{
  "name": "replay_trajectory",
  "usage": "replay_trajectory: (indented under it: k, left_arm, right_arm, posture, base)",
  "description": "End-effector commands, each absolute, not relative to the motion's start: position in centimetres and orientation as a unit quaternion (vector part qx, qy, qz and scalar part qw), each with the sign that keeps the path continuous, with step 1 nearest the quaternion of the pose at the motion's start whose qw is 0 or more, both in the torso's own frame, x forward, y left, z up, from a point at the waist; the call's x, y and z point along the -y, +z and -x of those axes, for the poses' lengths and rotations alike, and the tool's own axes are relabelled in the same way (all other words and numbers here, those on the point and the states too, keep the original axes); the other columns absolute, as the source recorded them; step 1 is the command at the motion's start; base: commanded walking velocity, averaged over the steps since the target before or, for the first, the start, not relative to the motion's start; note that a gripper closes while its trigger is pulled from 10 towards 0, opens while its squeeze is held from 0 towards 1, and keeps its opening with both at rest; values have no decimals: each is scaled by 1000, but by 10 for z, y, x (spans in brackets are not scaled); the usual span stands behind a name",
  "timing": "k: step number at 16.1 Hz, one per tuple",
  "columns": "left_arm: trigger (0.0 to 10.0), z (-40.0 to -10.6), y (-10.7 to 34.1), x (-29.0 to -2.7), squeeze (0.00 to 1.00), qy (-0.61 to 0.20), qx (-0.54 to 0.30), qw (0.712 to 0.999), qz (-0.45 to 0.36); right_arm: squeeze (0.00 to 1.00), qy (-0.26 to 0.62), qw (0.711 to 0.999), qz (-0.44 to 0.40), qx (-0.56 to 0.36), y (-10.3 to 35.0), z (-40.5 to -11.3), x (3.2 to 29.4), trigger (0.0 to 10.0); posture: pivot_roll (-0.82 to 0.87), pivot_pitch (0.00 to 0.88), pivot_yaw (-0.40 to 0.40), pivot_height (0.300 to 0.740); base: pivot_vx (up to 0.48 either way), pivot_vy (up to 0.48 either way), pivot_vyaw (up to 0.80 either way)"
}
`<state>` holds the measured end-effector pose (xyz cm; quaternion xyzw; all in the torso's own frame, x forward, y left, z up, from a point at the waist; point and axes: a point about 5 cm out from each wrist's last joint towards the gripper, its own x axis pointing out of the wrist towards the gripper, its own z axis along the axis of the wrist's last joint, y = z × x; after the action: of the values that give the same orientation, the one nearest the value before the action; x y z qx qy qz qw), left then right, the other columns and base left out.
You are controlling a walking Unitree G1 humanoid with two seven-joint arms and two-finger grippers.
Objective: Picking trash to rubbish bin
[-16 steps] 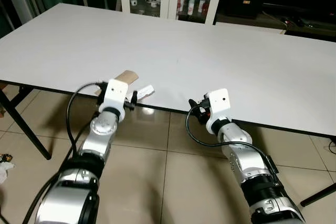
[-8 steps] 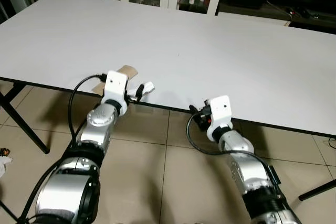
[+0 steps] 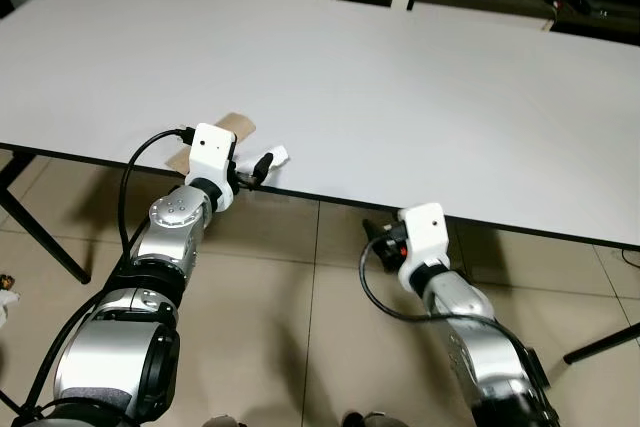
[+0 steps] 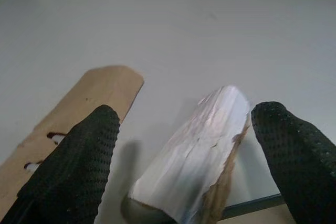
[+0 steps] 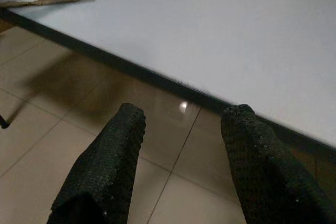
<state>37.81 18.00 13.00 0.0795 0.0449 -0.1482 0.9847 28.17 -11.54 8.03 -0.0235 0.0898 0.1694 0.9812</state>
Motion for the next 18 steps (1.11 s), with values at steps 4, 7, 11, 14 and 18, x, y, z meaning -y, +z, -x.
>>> replay_trajectory:
  k: [4, 7, 11, 14, 18]
  left_arm:
    - [10000, -376, 118, -176, 0, -153, -78, 981, -91]
    - [10000, -375, 114, -174, 0, -156, -97, 976, -115]
    - [10000, -373, 107, -166, 0, -175, -123, 964, -156]
    - [4431, -375, 107, -168, 0, -166, -144, 962, -163]
    - [0, -377, 113, -171, 0, -160, -145, 963, -159]
  right_arm:
    - [0, 165, 980, 18, -106, 79, -266, 117, 10000]
    - [0, 163, 980, 13, -112, 79, -259, 116, 10000]
    - [0, 161, 979, 9, -120, 78, -253, 113, 10000]
    - [0, 159, 980, 7, -122, 79, -253, 113, 10000]
    - [0, 160, 979, 6, -125, 80, -254, 112, 10000]
  posture:
    - [-86, 178, -76, 740]
    - [-94, 194, -70, 740]
    - [-95, 199, -62, 740]
    - [-97, 197, -57, 740]
    - [-91, 216, -63, 740]
  base:
    - [0, 0, 0]
    - [0, 0, 0]
    - [0, 0, 0]
    - [0, 0, 0]
    - [0, 0, 0]
